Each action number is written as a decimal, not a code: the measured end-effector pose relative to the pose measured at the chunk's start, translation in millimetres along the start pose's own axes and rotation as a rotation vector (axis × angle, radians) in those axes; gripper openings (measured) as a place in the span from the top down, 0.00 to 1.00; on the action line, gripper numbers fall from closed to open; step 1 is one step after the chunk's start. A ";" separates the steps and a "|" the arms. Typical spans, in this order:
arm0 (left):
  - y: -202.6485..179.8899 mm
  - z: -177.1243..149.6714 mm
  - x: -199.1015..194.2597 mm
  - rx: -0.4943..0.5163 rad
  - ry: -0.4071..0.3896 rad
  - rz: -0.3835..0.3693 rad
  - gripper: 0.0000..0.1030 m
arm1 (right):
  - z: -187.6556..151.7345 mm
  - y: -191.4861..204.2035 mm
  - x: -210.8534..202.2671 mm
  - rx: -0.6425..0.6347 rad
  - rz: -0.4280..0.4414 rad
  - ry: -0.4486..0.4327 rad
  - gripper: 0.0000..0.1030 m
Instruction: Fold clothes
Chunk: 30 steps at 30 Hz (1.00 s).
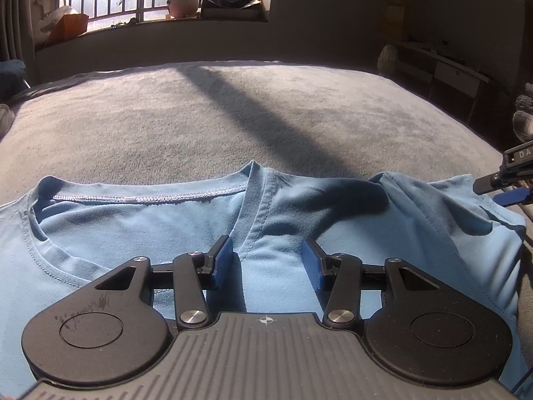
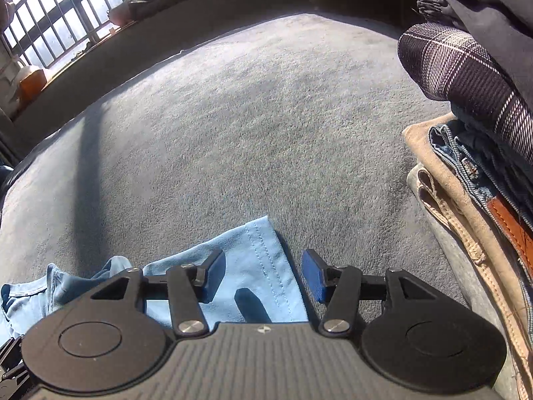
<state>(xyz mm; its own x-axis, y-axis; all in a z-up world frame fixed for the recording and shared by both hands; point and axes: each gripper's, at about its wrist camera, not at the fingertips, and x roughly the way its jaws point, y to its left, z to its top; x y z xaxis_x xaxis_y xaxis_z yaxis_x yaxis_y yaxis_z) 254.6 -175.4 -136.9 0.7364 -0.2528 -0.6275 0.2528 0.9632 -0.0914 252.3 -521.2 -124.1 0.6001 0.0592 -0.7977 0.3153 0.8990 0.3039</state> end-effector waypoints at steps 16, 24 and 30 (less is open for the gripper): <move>48.4 12.1 -21.3 -0.149 0.033 0.016 0.55 | -65.8 124.6 -61.3 -0.516 0.338 -0.104 0.93; 71.2 -0.1 -30.0 -0.182 0.037 0.033 0.55 | -76.3 118.1 -94.1 -0.475 0.452 -0.153 0.54; 64.6 -2.9 -27.7 -0.132 0.036 0.037 0.54 | -93.8 105.8 -78.1 -0.566 0.362 -0.087 0.56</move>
<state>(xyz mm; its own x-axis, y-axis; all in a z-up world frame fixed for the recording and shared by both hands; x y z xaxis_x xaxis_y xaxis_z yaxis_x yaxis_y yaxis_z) 248.7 -105.9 -127.7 0.7200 -0.2162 -0.6595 0.1400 0.9759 -0.1671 169.9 -390.0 -78.5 0.6599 0.3855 -0.6450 -0.3359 0.9192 0.2057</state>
